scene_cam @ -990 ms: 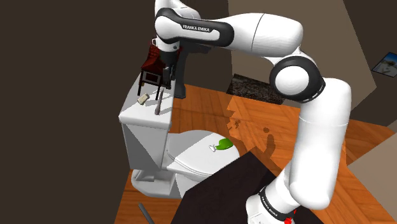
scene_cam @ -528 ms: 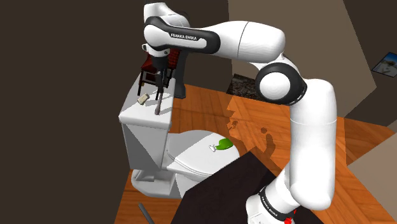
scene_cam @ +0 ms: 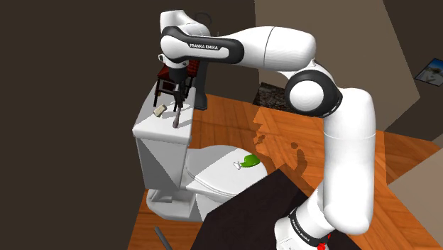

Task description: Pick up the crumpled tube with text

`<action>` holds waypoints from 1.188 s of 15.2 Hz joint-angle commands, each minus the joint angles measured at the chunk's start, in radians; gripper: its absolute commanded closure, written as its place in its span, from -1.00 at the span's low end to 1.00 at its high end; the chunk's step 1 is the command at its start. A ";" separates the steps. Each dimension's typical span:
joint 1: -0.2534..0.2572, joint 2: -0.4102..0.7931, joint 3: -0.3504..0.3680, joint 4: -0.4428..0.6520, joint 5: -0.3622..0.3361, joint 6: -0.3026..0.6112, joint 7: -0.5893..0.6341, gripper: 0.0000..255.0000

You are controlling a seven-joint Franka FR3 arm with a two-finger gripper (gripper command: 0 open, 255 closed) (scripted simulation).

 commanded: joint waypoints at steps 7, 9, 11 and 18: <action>0.001 -0.001 0.000 0.010 0.000 -0.013 -0.001 1.00; 0.002 -0.002 0.000 0.036 0.001 -0.039 -0.004 1.00; 0.004 -0.001 0.000 0.064 0.001 -0.066 -0.008 1.00; 0.013 0.014 -0.001 0.183 0.000 -0.169 -0.021 1.00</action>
